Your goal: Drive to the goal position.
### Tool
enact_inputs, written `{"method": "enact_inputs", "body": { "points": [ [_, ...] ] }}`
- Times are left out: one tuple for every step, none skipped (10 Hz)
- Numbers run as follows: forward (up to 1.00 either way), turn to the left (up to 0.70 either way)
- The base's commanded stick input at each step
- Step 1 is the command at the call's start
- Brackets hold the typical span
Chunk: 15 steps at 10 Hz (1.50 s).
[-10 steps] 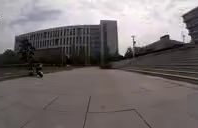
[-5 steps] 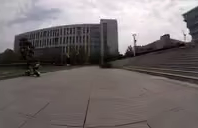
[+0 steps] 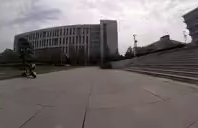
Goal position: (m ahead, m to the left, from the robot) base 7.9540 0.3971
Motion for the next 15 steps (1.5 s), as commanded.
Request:
{"method": "enact_inputs", "body": {
  "points": [
    [0.66,0.00],
    [0.66,0.00],
    [0.66,0.00],
    [0.66,0.00],
    [0.66,0.00],
    [0.66,0.00],
    [0.66,0.00],
    [0.66,0.00],
    [0.66,0.00],
    [0.66,0.00],
    [0.66,0.00],
    [0.66,0.00],
    [0.66,0.00],
    [0.66,0.00],
    [0.66,0.00]
  ]
}}
